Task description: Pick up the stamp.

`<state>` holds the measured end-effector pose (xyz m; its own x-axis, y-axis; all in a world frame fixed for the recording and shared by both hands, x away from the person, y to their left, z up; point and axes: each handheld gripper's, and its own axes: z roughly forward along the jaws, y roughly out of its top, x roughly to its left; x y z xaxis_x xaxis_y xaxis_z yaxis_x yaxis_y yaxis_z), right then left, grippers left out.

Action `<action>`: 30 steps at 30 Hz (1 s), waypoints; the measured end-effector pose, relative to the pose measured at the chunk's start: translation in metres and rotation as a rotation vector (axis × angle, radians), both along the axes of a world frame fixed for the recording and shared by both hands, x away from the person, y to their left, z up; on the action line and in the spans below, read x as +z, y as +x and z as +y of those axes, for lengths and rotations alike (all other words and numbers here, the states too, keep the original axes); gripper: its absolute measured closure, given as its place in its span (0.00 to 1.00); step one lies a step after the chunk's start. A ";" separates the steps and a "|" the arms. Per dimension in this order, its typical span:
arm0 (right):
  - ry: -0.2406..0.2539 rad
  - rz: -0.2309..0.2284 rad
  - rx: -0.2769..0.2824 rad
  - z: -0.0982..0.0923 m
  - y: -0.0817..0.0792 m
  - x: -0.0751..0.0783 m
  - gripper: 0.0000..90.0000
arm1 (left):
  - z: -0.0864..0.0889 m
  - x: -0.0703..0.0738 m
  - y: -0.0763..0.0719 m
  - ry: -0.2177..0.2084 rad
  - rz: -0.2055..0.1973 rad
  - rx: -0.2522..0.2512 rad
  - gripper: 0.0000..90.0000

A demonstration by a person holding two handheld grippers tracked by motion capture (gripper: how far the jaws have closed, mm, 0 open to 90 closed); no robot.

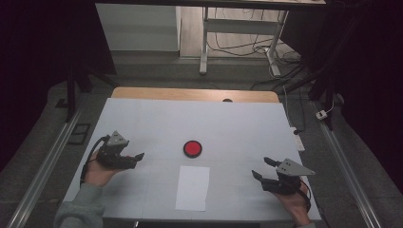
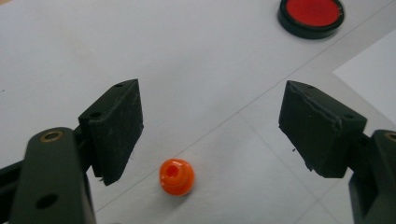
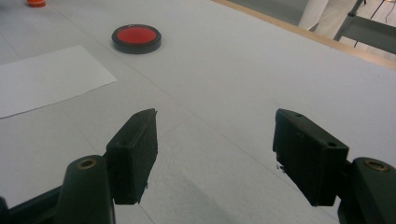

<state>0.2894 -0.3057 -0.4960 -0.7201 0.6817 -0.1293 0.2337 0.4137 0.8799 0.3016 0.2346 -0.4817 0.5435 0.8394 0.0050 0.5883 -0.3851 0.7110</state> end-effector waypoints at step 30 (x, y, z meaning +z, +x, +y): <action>-0.021 0.009 -0.014 0.000 -0.003 -0.003 0.35 | 0.017 -0.030 -0.004 0.037 0.033 0.028 0.33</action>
<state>0.2868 -0.3054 -0.4995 -0.7116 0.6890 -0.1373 0.2472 0.4284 0.8691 0.2979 0.2511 -0.5114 0.5202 0.8538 0.0188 0.6219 -0.3938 0.6769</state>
